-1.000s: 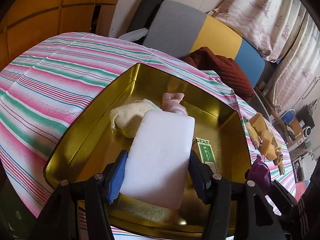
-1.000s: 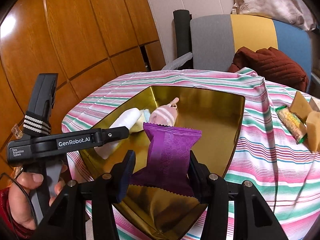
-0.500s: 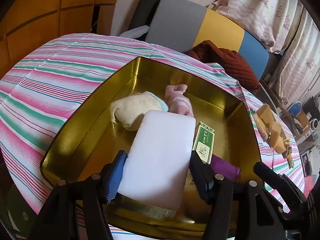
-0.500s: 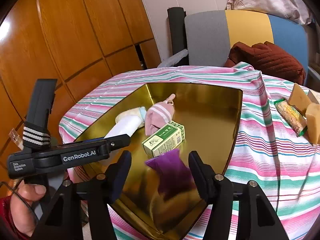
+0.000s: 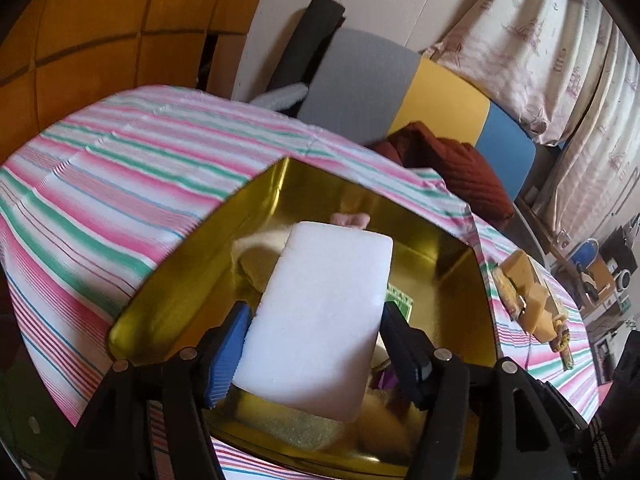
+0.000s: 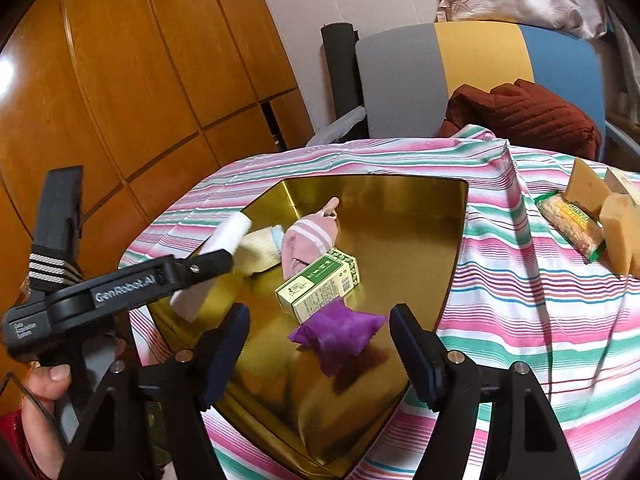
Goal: Organize objects
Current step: 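Open the right tool to drop the purple packet while the left tool releases the foam block, then move both tools from the gold tray back toward the yellow sponges, then grasp a yellow sponge with the right tool while the left tool grasps another sponge, then carry both yellow sponges over the gold tray, then release both yellow sponges into the gold tray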
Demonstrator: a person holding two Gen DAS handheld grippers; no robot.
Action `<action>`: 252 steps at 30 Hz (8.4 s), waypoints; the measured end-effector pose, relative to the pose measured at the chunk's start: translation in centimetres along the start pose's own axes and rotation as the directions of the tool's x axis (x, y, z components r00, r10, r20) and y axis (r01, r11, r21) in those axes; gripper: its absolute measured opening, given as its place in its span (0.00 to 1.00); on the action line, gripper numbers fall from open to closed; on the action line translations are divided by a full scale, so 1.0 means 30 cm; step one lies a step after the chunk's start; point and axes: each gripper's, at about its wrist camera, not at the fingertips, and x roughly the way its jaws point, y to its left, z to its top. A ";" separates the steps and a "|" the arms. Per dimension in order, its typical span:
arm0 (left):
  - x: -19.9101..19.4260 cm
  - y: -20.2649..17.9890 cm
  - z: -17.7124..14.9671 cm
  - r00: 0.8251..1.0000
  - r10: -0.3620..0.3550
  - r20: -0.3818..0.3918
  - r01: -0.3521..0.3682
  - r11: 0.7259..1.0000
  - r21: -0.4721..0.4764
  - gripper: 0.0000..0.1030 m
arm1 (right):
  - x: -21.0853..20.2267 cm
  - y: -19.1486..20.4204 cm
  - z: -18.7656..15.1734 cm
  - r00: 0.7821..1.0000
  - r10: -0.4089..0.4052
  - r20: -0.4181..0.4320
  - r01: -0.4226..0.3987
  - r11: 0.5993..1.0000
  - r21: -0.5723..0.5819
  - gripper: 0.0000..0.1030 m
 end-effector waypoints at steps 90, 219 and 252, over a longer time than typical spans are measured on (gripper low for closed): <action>0.196 -0.798 -0.196 0.930 -0.247 -0.272 0.334 0.877 0.346 0.69 | -0.192 -1.025 0.079 0.837 -0.547 -0.031 0.539 0.812 0.224 0.54; 0.014 -0.163 -0.116 0.966 -0.170 -0.195 0.215 0.946 0.242 0.31 | 0.028 -0.145 0.135 0.980 -0.182 0.084 0.192 0.973 -0.125 0.98; -0.130 -0.084 -0.057 0.990 -0.102 0.093 0.087 0.985 0.148 0.49 | -0.091 -0.316 0.036 0.968 -0.234 0.086 0.224 0.967 0.119 0.98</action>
